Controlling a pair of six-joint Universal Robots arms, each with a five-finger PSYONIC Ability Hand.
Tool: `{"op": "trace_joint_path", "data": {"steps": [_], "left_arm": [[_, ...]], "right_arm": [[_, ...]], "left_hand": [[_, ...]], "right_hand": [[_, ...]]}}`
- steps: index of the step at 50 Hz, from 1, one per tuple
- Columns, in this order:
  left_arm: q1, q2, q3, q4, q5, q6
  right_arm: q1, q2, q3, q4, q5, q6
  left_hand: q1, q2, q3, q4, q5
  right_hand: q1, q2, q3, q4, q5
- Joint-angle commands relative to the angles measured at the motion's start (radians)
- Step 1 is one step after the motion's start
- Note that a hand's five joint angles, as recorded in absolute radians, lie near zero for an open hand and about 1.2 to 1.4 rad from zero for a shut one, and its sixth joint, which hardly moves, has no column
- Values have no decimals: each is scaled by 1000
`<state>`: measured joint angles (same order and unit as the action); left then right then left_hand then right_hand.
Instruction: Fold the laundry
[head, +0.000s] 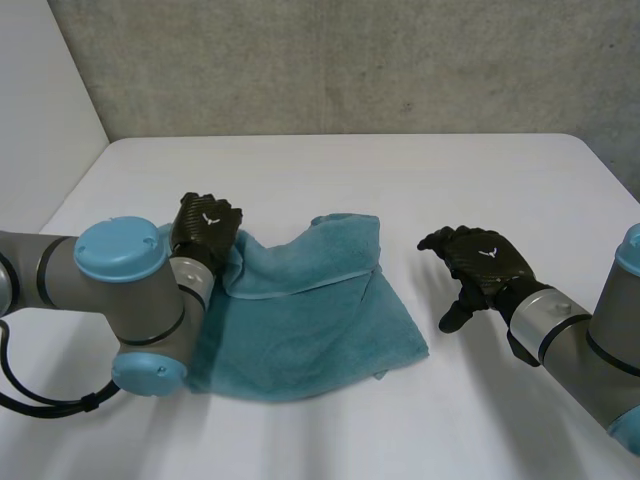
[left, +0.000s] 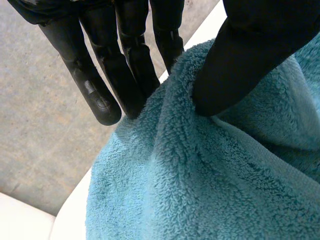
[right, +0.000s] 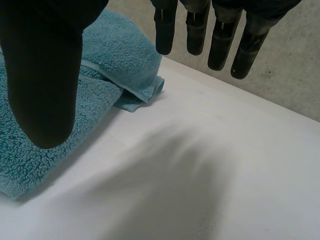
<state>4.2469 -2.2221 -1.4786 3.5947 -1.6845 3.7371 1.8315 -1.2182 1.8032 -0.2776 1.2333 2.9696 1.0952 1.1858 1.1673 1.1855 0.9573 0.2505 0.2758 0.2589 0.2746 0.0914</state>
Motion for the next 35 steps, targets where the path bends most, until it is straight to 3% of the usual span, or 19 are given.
{"op": "trace_joint_path", "data": {"steps": [1,7,21,29,35], "left_arm": [[14,6,-3,-4,0,-3],[45,81,-25,-14,-3,-3],[25,597,-129,-97,9,-25],[-39,794,-98,-185,63,-77],[-88,863,-83,-209,71,-79]], "right_arm": [[0,0,1,0,0,0],[-5,0,-8,1,5,2],[-1,23,-196,173,-5,98],[31,190,-422,244,-17,227],[126,338,-573,242,-31,282]], "left_hand": [[301,210,229,211,264],[301,210,229,211,264],[301,210,229,211,264],[301,210,229,211,264],[301,210,229,211,264]], "right_hand": [[5,-21,-4,-19,-11],[-19,-44,-27,-43,-34],[-76,-101,-84,-100,-91],[-76,-101,-84,-100,-91],[-76,-101,-84,-100,-91]]}}
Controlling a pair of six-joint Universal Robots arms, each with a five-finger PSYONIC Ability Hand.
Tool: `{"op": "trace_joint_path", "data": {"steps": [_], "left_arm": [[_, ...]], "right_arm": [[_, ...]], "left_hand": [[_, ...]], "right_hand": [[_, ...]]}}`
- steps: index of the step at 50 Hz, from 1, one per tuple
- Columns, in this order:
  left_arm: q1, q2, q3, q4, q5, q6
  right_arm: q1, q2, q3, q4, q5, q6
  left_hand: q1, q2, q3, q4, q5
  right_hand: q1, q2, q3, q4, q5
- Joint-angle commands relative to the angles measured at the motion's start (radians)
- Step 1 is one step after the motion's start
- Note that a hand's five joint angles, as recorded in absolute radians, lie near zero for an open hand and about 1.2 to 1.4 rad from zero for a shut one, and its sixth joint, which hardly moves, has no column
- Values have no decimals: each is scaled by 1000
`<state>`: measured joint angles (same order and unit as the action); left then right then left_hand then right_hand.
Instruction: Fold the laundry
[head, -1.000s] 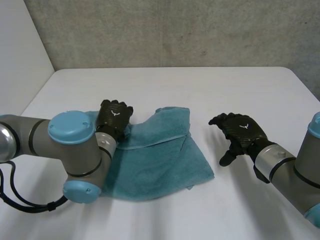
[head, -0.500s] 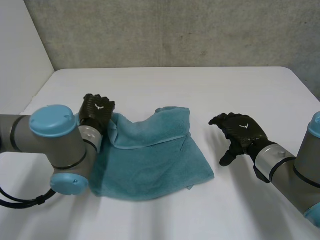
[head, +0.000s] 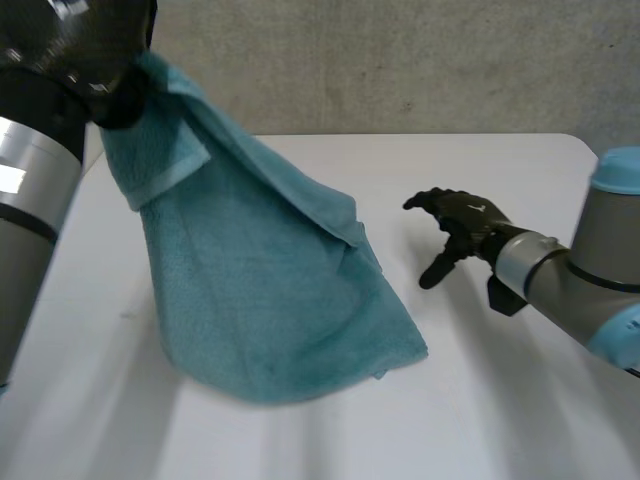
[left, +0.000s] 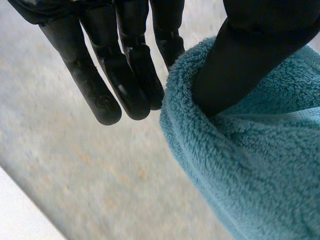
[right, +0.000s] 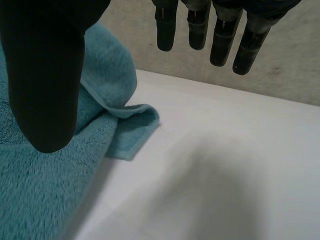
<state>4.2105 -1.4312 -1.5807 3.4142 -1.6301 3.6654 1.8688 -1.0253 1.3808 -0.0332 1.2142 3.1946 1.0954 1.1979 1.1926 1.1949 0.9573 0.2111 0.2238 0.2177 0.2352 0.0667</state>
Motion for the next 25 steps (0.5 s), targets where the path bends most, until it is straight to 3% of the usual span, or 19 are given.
{"op": "trace_joint_path", "data": {"steps": [1,6,15,25], "left_arm": [[-58,75,21,-29,15,-8],[-95,86,21,-30,15,-5],[-102,123,10,-58,13,-4],[-101,144,-10,-73,13,-2]], "right_arm": [[102,165,-172,-2,-12,63],[176,257,-293,3,-7,106],[219,389,-458,-31,13,330],[240,432,-572,-37,19,347]], "left_hand": [[301,198,204,201,264],[301,198,204,201,264],[301,198,204,201,264],[301,198,204,201,264]], "right_hand": [[-37,-49,-43,-61,-67],[-37,-49,-43,-61,-67],[-37,-49,-43,-61,-67],[70,57,63,46,40]]}}
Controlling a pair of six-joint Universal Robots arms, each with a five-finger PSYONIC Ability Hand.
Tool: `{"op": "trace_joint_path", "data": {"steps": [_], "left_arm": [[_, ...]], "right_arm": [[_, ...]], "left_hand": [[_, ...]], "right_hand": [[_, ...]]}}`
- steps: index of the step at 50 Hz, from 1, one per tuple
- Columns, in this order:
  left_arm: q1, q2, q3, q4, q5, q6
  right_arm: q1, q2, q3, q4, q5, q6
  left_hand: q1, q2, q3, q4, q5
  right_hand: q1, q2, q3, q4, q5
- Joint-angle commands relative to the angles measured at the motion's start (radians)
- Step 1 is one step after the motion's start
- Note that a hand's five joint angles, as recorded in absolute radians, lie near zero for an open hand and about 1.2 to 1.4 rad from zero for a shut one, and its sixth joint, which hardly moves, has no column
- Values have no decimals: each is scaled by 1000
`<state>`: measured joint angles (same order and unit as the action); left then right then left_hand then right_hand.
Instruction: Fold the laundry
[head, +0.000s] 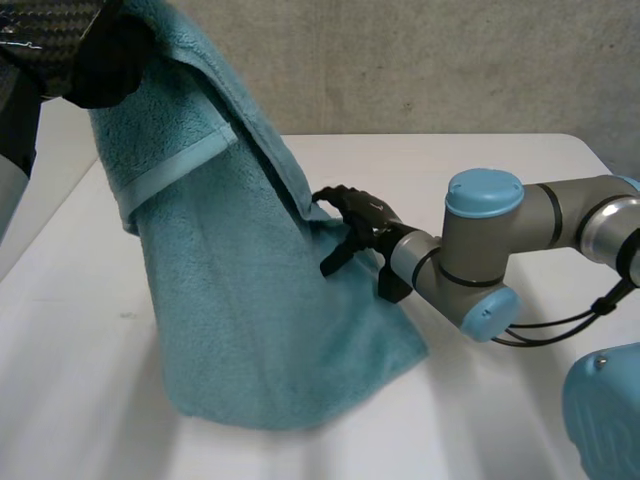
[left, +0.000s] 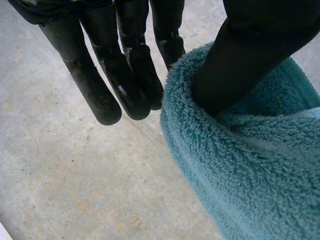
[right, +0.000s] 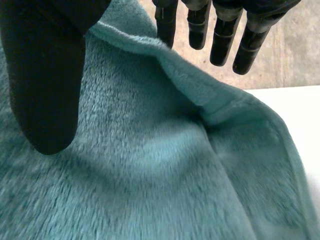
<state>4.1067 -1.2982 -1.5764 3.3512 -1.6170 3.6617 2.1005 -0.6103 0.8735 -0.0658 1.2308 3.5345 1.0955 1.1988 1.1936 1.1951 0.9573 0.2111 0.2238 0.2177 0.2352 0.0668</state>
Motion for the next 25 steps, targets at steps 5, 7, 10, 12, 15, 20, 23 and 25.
{"op": "trace_joint_path", "data": {"steps": [5,7,10,12,15,20,23,25], "left_arm": [[3,20,-27,-9,2,3],[3,30,-30,-10,0,0],[3,39,-34,-9,0,-2],[1,45,-37,-9,2,-3],[3,50,-37,-6,0,-3],[4,51,-34,-3,0,-3],[6,51,-27,1,0,-5],[6,51,-22,4,2,-5]], "right_arm": [[9,35,-108,-6,-2,7],[9,50,-129,-5,-1,7],[18,90,-169,-5,-4,7],[27,115,-192,0,-4,4],[29,136,-217,0,-2,4],[18,167,-292,6,-4,-2],[10,162,-298,6,-2,-2],[4,152,-301,9,-1,-5]], "left_hand": [[301,197,203,201,264],[301,197,203,201,264],[301,197,203,201,264],[301,197,203,201,264],[301,197,203,201,264],[301,197,203,201,264],[301,197,203,201,264],[301,197,203,201,264]], "right_hand": [[267,254,261,243,237],[270,258,264,246,240],[267,255,261,243,237],[270,258,264,246,240],[381,368,375,357,351],[1107,1095,1101,1083,1077],[1185,1172,1179,1161,1155],[1185,1172,1179,1161,1155]]}}
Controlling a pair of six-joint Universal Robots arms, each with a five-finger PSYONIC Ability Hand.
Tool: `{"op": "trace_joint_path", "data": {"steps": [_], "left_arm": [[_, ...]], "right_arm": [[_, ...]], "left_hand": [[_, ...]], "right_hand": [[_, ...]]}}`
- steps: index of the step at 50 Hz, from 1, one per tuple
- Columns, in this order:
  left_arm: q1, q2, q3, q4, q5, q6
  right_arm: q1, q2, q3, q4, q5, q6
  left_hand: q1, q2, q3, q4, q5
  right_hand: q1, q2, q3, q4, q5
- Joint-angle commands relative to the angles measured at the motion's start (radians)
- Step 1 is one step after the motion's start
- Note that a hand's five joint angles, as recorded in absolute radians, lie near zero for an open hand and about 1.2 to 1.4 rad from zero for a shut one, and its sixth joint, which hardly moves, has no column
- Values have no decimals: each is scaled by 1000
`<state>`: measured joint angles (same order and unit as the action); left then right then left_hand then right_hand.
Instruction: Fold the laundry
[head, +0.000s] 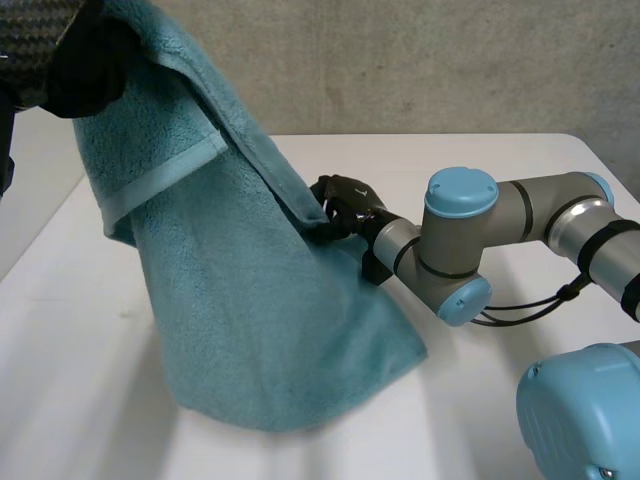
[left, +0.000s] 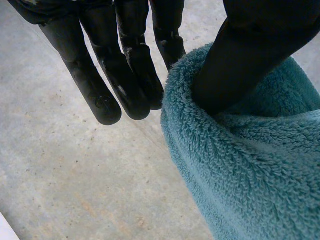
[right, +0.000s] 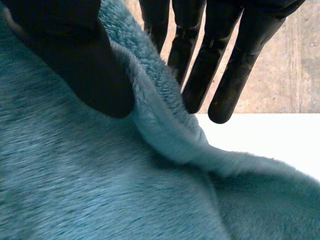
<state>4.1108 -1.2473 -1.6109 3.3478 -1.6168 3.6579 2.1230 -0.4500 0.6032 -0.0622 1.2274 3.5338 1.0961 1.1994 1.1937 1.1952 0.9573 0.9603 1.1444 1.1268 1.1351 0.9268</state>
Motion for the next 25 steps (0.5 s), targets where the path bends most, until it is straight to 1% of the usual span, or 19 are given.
{"op": "trace_joint_path", "data": {"steps": [1,6,7,10,11,12,13,14,16,17,18,21,22,25], "left_arm": [[3,0,12,7,3,1],[19,-15,22,16,6,1],[23,-18,23,19,6,1],[43,-24,28,33,6,1],[51,-27,29,39,6,-1],[68,-43,32,53,6,-2],[92,-61,35,71,6,-4],[106,-70,36,82,6,-7],[147,-90,39,107,6,-21],[158,-95,39,111,6,-30],[169,-98,39,117,6,-39],[206,-129,43,127,8,-85],[213,-141,45,125,8,-97],[249,-193,48,121,17,-146]], "right_arm": [[-21,-16,-31,8,3,-7],[-37,-140,-8,31,20,-73],[-47,-197,21,42,36,-122],[-80,-304,85,42,78,-217],[-95,-349,108,42,93,-252],[-127,-434,154,41,119,-321],[-143,-482,179,41,127,-357],[-168,-574,222,38,141,-424],[-190,-657,254,38,142,-485],[-198,-697,271,38,141,-513],[-207,-770,297,42,136,-562],[-209,-870,337,58,136,-628],[-210,-938,372,74,135,-668],[-210,-1033,427,119,129,-731]], "left_hand": [[300,197,203,201,264],[300,197,203,201,264],[300,197,203,201,264],[300,197,203,201,264],[300,197,203,201,264],[300,197,203,201,264],[300,197,203,201,264],[300,197,203,201,264],[300,197,203,201,264],[300,197,203,201,264],[300,197,203,201,264],[300,197,203,201,264],[300,197,203,201,264],[300,197,203,201,264]], "right_hand": [[436,252,269,261,295],[436,252,269,261,295],[436,252,269,261,295],[436,252,269,261,295],[436,252,269,261,295],[436,252,269,261,295],[436,252,269,261,295],[436,252,269,261,295],[436,252,269,261,295],[436,252,269,261,295],[436,252,269,261,295],[436,252,269,261,295],[436,252,269,261,295],[436,252,269,261,295]]}}
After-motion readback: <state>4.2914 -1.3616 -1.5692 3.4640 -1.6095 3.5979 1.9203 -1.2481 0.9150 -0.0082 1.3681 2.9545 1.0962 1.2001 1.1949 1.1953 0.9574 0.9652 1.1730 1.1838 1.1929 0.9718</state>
